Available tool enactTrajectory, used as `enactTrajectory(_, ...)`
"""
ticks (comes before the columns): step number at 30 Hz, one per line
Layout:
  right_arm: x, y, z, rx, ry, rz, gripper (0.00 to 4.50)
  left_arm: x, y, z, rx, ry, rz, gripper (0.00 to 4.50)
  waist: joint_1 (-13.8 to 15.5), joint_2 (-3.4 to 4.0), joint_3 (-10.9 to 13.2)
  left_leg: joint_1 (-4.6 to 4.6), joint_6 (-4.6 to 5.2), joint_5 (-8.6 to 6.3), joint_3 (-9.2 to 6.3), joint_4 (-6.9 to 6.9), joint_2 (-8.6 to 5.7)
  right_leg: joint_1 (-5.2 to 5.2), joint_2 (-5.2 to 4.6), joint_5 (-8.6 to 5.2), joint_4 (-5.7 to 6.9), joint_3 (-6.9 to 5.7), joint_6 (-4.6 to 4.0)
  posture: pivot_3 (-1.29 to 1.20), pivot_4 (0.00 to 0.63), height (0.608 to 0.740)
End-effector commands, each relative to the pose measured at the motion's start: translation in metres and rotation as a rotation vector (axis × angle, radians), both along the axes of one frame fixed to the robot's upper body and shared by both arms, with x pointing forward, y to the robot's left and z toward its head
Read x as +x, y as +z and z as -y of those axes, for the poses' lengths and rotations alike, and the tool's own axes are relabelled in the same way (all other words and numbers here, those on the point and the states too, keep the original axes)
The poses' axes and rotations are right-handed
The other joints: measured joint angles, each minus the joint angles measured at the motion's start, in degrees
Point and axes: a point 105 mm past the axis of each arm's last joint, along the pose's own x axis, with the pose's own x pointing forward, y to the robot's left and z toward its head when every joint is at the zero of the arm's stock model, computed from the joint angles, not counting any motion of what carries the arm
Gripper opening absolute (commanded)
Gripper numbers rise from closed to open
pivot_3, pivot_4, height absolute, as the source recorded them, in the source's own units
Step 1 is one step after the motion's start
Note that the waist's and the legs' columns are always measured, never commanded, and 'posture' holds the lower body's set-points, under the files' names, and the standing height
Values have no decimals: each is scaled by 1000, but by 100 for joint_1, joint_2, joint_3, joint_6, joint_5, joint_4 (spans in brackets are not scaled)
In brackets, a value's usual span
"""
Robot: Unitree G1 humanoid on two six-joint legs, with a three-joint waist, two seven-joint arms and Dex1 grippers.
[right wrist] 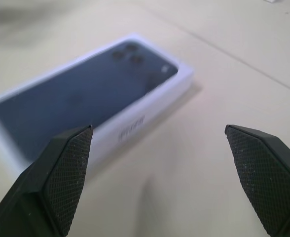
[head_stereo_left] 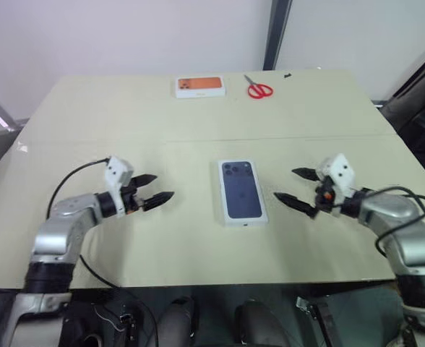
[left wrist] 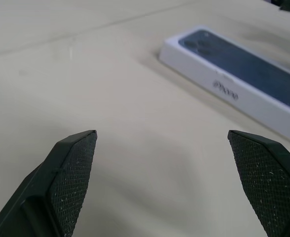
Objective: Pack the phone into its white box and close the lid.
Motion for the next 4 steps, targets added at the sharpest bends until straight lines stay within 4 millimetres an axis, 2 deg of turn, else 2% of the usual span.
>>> enactTrajectory(1, -16, 12, 9, -37, 45, 56, 4500, -12, 13, -8, 10, -13, 56, 4475, 3, 0, 0, 0, 0, 0, 0, 0, 0, 0, 0, 0, 0, 0, 0, 0, 150, 734)
enactTrajectory(4, -25, 9, 19, -50, 42, 33, 4500, -19, 13, -17, 4, 0, 49, 4475, 11, 0, 0, 1, 1, -1, -1, 2, 0, 5, -1, 0, 0, 0, -1, 0, 150, 734)
